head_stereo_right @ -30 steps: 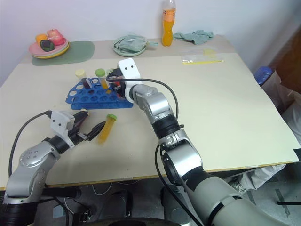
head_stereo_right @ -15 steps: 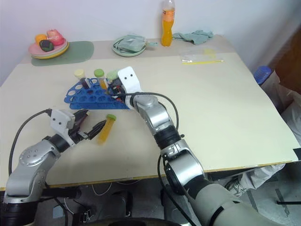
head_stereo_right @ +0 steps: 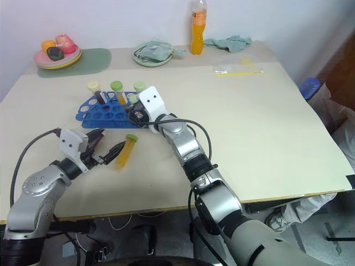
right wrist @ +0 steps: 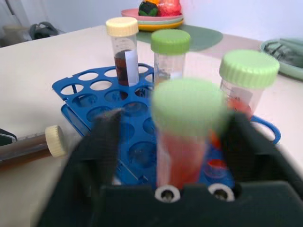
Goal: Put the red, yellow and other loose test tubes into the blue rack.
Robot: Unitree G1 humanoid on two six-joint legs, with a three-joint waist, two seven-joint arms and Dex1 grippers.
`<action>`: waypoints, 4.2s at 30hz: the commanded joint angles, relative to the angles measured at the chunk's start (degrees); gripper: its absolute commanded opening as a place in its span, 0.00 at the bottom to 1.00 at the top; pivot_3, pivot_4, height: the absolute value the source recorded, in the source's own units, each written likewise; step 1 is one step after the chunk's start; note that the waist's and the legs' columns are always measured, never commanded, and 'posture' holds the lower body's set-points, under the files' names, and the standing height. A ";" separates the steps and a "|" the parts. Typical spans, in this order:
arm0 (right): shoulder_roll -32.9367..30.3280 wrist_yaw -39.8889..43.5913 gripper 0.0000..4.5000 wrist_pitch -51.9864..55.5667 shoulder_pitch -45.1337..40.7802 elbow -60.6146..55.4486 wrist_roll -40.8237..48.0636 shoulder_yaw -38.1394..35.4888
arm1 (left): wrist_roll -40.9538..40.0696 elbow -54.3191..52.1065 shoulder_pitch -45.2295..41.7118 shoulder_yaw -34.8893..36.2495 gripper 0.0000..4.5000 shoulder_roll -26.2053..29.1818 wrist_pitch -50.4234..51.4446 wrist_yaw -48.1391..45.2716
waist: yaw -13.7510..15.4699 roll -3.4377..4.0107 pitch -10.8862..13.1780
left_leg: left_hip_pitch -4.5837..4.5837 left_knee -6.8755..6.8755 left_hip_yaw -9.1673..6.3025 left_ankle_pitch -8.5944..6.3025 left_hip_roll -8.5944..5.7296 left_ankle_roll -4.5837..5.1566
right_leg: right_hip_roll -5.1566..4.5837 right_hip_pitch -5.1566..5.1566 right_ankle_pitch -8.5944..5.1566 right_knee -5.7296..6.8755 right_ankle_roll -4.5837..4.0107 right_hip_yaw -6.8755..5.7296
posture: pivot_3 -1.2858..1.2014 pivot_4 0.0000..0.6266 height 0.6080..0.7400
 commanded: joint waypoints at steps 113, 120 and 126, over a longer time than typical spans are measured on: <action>-31.32 20.28 0.96 18.89 22.59 -54.86 12.02 2.06 | 11.46 49.09 -32.21 -5.27 0.99 -20.05 -48.80 19.06 | 3.07 -0.29 0.20 | -0.01 0.12 -0.22 0.14 -0.17 -0.18 | 0.04 0.58 0.27 -0.80 0.31 -0.14 | 0.52 0.24 1.00; -32.90 21.69 0.96 18.88 22.36 -53.60 13.69 -1.27 | 1.47 14.54 -18.40 -1.96 0.99 -9.38 -22.09 16.12 | 2.92 -0.28 0.20 | 0.05 0.11 -0.22 0.14 -0.08 -0.18 | 0.06 0.57 0.27 -0.67 0.30 -0.13 | 0.52 0.24 1.00; -34.64 24.05 0.96 17.53 22.11 -51.57 14.69 -2.57 | -12.91 -1.46 -10.33 8.79 0.99 7.75 14.13 18.18 | 2.90 -0.27 0.22 | 0.09 0.11 -0.22 0.13 -0.05 -0.17 | 0.07 0.58 0.25 -0.66 0.27 -0.14 | 0.52 0.24 1.00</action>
